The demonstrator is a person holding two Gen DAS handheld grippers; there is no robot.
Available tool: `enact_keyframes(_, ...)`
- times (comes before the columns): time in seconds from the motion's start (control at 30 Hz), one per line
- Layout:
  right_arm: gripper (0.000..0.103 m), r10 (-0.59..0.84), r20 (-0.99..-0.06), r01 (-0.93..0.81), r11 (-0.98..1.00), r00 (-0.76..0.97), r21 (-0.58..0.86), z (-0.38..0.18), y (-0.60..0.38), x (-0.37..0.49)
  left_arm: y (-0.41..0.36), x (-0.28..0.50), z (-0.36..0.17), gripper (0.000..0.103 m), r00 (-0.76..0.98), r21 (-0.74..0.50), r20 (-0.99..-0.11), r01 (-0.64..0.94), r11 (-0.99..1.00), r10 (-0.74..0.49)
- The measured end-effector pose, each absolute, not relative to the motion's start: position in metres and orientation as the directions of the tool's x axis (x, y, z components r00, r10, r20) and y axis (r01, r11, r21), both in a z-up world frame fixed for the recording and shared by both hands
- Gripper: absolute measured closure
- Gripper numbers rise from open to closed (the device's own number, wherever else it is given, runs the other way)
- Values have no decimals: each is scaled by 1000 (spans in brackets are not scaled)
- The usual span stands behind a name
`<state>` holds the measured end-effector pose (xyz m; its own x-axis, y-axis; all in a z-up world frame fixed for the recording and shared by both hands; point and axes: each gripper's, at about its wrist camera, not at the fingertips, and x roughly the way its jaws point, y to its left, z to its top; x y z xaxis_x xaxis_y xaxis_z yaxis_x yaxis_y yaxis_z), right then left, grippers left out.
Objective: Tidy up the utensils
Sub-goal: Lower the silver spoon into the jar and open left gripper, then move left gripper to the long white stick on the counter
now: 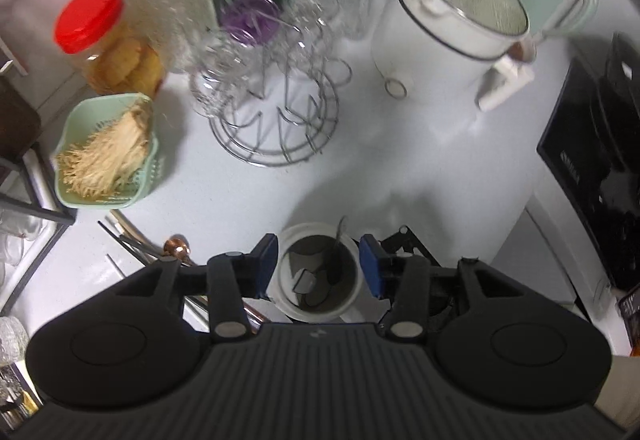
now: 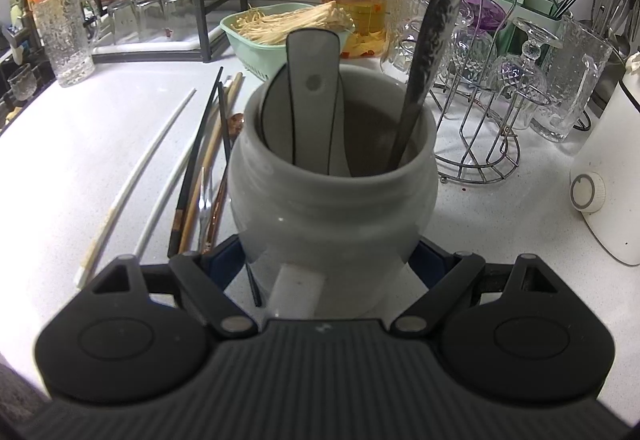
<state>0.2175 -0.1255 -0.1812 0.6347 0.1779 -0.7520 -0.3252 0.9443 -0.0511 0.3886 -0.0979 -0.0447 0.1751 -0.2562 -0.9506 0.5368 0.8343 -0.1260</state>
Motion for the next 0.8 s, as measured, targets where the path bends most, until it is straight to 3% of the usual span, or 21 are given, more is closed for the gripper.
enact_keyframes(0.2, 13, 179, -751, -325, 944, 635, -50, -181, -126, 217, -63, 373, -34, 52, 266, -167, -911, 458, 873, -314)
enact_keyframes(0.43, 13, 175, -746, -316, 948, 643, -50, -182, -125, 217, -24, 347, -47, 52, 418, -90, -867, 405, 910, -272)
enact_keyframes(0.8, 13, 169, -741, -303, 952, 650, -49, -183, -123, 218, 34, 313, -63, 52, 505, -163, -822, 230, 959, -261)
